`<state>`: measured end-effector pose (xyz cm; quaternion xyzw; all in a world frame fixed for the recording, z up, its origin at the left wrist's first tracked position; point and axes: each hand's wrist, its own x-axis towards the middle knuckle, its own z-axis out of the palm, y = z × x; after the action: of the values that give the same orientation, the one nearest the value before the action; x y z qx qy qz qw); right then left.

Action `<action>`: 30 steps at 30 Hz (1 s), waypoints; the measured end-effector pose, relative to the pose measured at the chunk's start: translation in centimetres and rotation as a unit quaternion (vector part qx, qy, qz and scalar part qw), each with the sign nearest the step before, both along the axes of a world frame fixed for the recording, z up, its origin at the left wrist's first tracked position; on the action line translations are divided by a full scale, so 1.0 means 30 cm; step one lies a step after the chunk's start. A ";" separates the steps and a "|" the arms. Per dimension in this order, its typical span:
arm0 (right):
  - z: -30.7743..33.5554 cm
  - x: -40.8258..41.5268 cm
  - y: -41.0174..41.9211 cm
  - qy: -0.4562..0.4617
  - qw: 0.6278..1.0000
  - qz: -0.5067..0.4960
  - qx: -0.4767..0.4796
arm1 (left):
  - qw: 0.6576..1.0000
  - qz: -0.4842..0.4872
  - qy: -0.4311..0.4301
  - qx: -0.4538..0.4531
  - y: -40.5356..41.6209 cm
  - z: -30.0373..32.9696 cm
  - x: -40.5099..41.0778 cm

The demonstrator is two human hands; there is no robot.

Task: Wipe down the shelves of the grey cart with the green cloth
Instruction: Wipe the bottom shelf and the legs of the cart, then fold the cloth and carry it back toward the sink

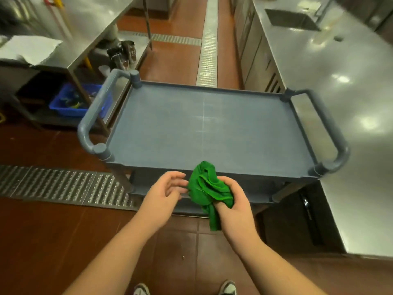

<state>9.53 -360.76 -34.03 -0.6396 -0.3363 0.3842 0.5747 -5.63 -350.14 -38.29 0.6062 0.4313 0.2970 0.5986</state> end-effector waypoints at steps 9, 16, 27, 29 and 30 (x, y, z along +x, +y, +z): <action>0.248 0.033 -0.084 0.117 0.989 -0.014 0.085 | 0.993 -0.097 -0.060 0.026 -0.051 0.411 0.091; 0.240 -0.021 -0.122 0.063 0.995 0.007 0.078 | 0.972 -0.221 -0.071 -0.039 -0.141 0.499 0.028; 0.244 0.111 -0.034 0.049 0.997 -0.005 0.066 | 0.976 0.093 -0.152 -0.124 -0.120 0.503 0.139; 0.245 0.155 -0.035 0.153 0.986 0.019 0.061 | 0.973 0.107 -0.160 -0.126 -0.129 0.510 0.168; 0.249 0.184 -0.041 0.206 0.976 0.041 0.057 | 0.973 0.114 -0.161 -0.123 -0.133 0.511 0.181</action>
<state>15.05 -361.98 -26.56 -0.4984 -0.2583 0.5112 0.6508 -0.21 -354.13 -22.95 0.4190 0.4289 0.4013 0.6924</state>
